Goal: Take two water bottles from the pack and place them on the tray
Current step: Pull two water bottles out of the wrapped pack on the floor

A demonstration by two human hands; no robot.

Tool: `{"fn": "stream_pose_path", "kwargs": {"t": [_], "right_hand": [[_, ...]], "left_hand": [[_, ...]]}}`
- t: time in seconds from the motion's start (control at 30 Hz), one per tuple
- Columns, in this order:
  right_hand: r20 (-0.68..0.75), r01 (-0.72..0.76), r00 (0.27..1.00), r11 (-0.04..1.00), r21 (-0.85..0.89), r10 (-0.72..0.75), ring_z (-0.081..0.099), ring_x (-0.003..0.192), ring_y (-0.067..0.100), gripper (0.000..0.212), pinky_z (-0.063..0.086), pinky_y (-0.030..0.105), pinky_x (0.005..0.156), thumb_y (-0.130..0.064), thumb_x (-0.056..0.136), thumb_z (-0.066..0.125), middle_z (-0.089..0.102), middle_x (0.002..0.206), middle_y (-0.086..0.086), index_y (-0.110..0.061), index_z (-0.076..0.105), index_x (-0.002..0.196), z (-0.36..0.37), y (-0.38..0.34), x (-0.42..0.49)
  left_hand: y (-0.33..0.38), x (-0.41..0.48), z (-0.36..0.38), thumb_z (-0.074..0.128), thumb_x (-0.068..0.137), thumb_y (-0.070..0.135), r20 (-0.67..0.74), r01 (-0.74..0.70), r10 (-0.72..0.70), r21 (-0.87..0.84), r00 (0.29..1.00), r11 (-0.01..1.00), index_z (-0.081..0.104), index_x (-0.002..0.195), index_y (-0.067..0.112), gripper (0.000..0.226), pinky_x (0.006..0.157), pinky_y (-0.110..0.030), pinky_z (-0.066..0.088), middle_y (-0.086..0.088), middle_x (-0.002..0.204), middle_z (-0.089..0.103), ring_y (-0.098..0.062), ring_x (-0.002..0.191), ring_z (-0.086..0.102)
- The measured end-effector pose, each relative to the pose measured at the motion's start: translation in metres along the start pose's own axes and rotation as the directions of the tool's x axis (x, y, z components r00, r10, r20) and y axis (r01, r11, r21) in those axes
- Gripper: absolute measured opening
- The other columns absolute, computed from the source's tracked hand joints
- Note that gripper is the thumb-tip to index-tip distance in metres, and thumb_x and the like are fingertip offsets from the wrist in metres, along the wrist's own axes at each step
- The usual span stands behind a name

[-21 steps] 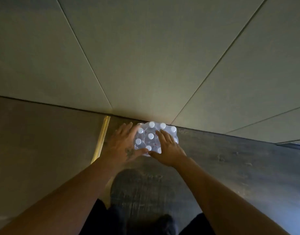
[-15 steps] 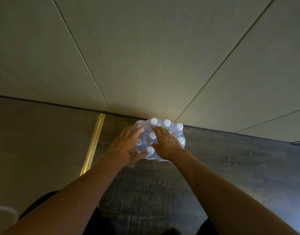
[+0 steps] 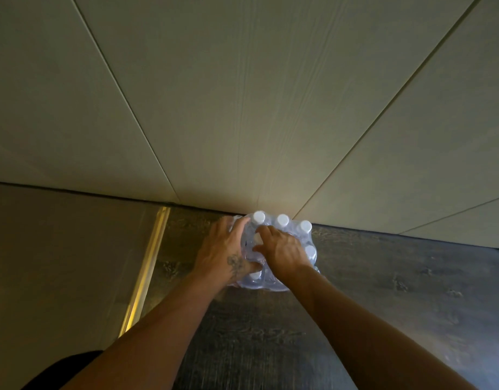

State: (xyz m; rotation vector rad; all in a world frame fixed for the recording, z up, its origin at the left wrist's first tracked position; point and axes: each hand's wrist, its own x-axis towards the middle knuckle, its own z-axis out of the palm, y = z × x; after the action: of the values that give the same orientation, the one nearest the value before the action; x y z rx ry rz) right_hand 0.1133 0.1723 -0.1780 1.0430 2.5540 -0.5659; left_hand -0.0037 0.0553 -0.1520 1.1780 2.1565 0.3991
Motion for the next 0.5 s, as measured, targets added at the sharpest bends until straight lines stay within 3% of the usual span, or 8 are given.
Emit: {"fn": "stream_pose_path", "kwargs": {"t": [0.17, 0.3, 0.4, 0.5], "right_hand": [[-0.209, 0.132, 0.97, 0.991, 0.039, -0.121, 0.074, 0.097, 0.021, 0.038, 0.058, 0.033, 0.077, -0.04, 0.104, 0.065, 0.072, 0.127, 0.004, -0.022, 0.054, 0.135, -0.062, 0.003, -0.037], [-0.309, 0.181, 0.941, 0.977, 0.117, -0.137, 0.07, 0.088, 0.026, 0.033, 0.06, 0.042, 0.075, -0.042, 0.103, 0.064, 0.074, 0.115, 0.005, -0.022, 0.059, 0.129, -0.131, -0.001, -0.069], [-0.334, 0.17, 0.937, 0.966, 0.194, -0.098, 0.072, 0.098, 0.028, 0.038, 0.061, 0.05, 0.083, -0.051, 0.096, 0.057, 0.074, 0.113, 0.002, -0.023, 0.062, 0.122, -0.171, -0.01, -0.091], [-0.346, 0.181, 0.932, 0.963, 0.197, -0.105, 0.071, 0.097, 0.025, 0.04, 0.06, 0.05, 0.083, -0.052, 0.093, 0.057, 0.074, 0.112, -0.001, -0.022, 0.063, 0.119, -0.19, -0.019, -0.101]], "left_hand": [[-0.002, 0.016, 0.002, 0.093, 0.064, 0.068, -0.08, -0.058, 0.045, -0.164, 0.996, 0.985, 0.026, 0.164, 0.043, 0.122, 0.12, -0.049, 0.041, 0.001, 0.173, 0.034, -0.027, 0.16, 0.032], [0.003, 0.021, 0.006, 0.095, 0.054, 0.071, -0.117, -0.126, 0.094, -0.3, 0.989, 0.946, 0.029, 0.158, 0.049, 0.126, 0.114, -0.037, 0.04, 0.01, 0.166, 0.044, -0.013, 0.148, 0.043], [0.008, 0.021, 0.008, 0.092, 0.056, 0.075, -0.116, -0.161, 0.128, -0.342, 0.985, 0.926, 0.039, 0.146, 0.053, 0.107, 0.105, -0.027, 0.047, 0.036, 0.134, 0.055, 0.006, 0.124, 0.056], [0.013, 0.023, 0.005, 0.09, 0.058, 0.078, -0.116, -0.15, 0.114, -0.37, 0.987, 0.917, 0.044, 0.13, 0.058, 0.088, 0.085, -0.009, 0.042, 0.04, 0.106, 0.06, 0.022, 0.098, 0.056]]}}
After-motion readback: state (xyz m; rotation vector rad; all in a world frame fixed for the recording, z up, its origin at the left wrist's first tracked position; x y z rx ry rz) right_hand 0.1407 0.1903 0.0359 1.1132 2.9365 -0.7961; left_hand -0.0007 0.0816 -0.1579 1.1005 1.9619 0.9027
